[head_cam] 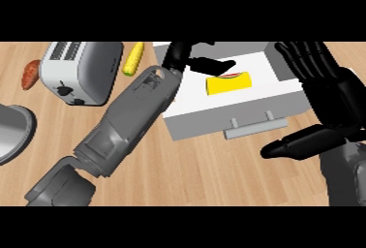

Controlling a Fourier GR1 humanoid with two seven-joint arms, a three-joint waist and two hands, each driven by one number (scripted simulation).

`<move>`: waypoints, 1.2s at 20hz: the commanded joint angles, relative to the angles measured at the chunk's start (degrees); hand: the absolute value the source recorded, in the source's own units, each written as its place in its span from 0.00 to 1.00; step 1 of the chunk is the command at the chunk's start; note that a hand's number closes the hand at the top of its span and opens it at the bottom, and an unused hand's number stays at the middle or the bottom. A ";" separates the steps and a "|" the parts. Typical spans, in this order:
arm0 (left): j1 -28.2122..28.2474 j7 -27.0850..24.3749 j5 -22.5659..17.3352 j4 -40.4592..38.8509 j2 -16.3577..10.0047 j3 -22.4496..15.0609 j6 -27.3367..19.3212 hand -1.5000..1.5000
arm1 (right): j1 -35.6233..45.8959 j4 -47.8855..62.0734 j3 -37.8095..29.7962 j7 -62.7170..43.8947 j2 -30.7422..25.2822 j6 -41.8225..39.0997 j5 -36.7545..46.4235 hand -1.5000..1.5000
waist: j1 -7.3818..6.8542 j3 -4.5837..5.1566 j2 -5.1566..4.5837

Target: Pick up the cup, place it into the drawer and close the drawer

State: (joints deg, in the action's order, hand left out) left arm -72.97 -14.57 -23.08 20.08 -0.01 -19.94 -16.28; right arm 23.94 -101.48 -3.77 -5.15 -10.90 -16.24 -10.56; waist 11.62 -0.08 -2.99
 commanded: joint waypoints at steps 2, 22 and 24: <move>0.36 -4.21 -6.32 2.97 0.01 2.29 2.41 0.00 | -0.92 -0.11 4.59 0.84 0.94 -7.37 -5.23 1.00 | 0.28 0.02 -0.06; 3.74 -17.11 -15.31 3.56 0.01 5.80 1.63 0.00 | -6.96 7.49 19.53 0.16 -10.56 -11.01 27.31 0.00 | -11.19 0.04 2.43; 4.38 -17.63 -15.42 4.02 0.01 6.50 0.46 0.00 | -9.67 11.08 22.50 5.84 -10.53 -8.84 32.30 0.00 | -11.52 0.01 2.57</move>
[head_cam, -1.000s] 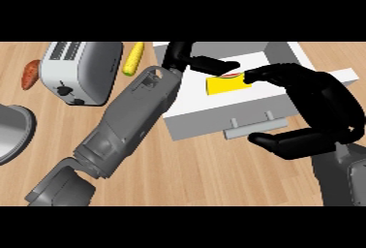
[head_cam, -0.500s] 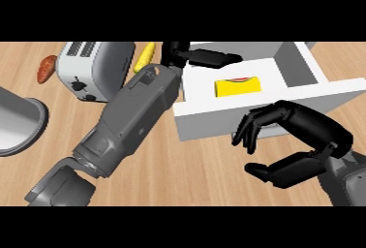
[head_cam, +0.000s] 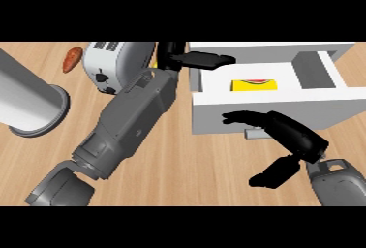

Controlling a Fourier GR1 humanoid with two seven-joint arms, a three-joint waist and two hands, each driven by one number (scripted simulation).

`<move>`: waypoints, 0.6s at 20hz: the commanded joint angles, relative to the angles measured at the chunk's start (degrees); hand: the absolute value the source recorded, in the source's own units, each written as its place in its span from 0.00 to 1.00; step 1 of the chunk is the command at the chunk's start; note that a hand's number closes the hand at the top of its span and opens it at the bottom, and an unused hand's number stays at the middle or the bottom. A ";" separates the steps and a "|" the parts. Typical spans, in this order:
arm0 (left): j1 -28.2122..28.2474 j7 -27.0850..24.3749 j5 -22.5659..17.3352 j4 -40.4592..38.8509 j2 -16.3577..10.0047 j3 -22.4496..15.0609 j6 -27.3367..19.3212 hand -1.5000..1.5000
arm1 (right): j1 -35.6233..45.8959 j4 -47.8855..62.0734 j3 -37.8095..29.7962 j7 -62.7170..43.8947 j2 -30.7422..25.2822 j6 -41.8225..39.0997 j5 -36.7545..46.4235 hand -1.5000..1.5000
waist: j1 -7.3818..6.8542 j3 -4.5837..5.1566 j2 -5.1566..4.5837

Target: Pick up the cup, place it into the drawer and close the drawer

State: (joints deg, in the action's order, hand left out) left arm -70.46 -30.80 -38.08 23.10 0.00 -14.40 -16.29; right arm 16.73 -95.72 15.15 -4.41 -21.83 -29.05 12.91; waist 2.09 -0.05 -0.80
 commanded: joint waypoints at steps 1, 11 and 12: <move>2.51 -1.98 -0.27 0.10 -1.22 1.30 3.37 0.00 | 2.26 10.83 3.22 3.38 1.63 4.25 9.27 0.00 | -2.59 0.01 0.03; 11.82 -1.08 -0.36 8.91 -4.40 0.72 6.67 0.00 | 13.99 47.20 2.39 18.80 5.09 14.32 18.28 1.00 | -7.00 -0.13 0.11; 12.69 -0.47 -0.61 10.48 -4.16 0.58 6.93 0.00 | 15.60 49.93 1.71 20.22 6.23 15.76 18.34 1.00 | -7.23 -0.14 0.19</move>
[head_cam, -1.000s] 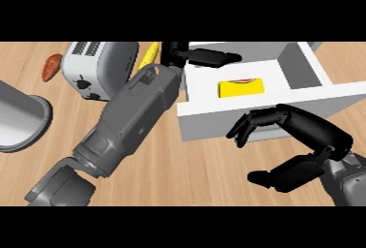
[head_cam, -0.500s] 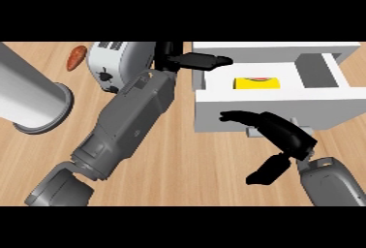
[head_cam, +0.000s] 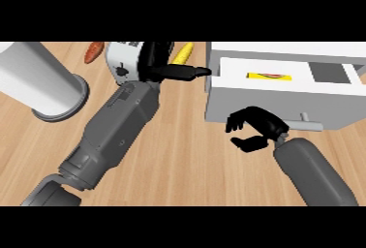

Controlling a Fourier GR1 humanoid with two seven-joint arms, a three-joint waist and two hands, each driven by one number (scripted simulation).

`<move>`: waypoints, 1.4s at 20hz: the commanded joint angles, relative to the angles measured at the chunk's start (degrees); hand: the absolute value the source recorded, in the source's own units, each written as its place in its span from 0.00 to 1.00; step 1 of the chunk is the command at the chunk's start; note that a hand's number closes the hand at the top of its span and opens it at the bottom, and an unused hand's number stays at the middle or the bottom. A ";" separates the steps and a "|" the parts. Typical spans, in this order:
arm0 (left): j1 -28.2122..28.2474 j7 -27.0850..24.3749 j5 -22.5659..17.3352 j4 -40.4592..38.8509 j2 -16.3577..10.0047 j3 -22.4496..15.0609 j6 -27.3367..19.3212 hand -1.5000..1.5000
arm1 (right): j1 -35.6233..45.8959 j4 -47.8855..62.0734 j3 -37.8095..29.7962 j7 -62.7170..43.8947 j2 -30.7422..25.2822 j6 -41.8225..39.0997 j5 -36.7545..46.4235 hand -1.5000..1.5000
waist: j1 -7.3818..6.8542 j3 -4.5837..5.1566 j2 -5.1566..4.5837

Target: Pick up the cup, place it into the drawer and close the drawer

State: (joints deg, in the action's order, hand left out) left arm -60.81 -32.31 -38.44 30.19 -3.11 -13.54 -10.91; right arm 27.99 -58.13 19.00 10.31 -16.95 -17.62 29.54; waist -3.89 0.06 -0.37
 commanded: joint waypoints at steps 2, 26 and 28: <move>4.60 1.06 -0.44 4.21 -3.58 0.12 2.97 0.00 | 7.25 14.92 -5.26 8.72 1.15 6.35 0.28 1.00 | -2.11 -0.29 -0.48; 11.62 4.68 -1.35 12.58 -9.06 -1.00 10.42 0.00 | 25.37 26.08 -20.84 9.44 -10.13 2.27 -9.35 1.00 | -8.25 -0.24 -2.30; 11.51 5.35 -1.55 13.10 -9.01 -1.22 11.12 0.00 | 25.33 25.51 -21.31 8.68 -9.88 1.09 -10.36 1.00 | -8.72 -0.25 -2.32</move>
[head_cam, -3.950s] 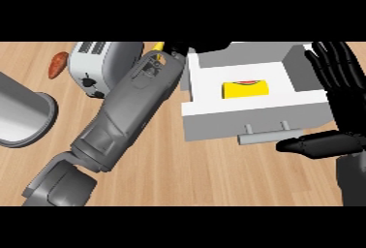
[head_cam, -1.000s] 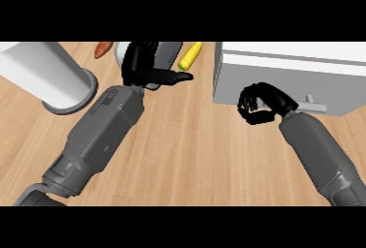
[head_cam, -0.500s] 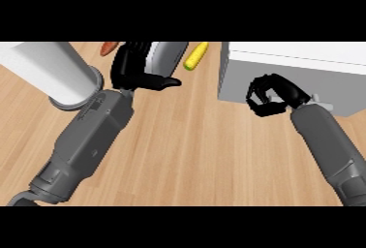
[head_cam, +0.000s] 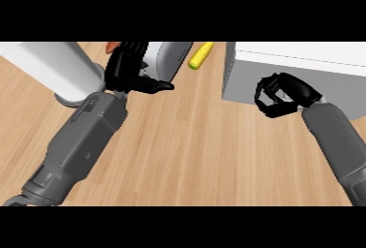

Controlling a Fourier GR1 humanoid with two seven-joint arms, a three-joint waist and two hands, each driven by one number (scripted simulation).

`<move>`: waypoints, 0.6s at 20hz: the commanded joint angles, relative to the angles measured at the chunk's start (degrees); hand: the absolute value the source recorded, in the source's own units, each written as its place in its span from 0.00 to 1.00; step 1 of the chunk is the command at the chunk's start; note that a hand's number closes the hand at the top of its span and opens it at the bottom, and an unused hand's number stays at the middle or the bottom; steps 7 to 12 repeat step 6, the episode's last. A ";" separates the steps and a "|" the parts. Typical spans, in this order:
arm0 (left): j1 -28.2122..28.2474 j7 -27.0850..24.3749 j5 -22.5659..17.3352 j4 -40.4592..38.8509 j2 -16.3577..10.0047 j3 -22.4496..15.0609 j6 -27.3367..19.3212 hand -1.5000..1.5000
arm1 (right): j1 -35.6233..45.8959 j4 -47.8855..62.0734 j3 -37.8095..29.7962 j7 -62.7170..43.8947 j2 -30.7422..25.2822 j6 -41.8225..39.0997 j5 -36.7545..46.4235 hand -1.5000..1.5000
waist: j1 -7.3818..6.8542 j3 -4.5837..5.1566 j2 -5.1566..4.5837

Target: Pick up the cup, place it into the drawer and close the drawer

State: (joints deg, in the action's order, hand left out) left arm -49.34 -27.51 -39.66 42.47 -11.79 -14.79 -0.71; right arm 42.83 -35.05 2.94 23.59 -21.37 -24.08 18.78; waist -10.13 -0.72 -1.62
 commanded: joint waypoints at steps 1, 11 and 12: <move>1.81 -0.56 -0.25 0.46 -0.21 -0.07 1.28 0.00 | 9.97 1.70 -5.59 -3.95 -6.28 6.97 -0.06 1.00 | -2.70 0.58 -1.42; 2.66 0.05 -0.47 1.40 -0.43 -0.36 2.22 0.00 | 8.72 0.20 -5.76 -4.69 -7.16 5.02 -0.96 1.00 | -3.20 0.57 -1.21; 2.66 0.05 -0.47 1.40 -0.43 -0.36 2.22 0.00 | 8.72 0.20 -5.76 -4.69 -7.16 5.02 -0.96 1.00 | -3.20 0.57 -1.21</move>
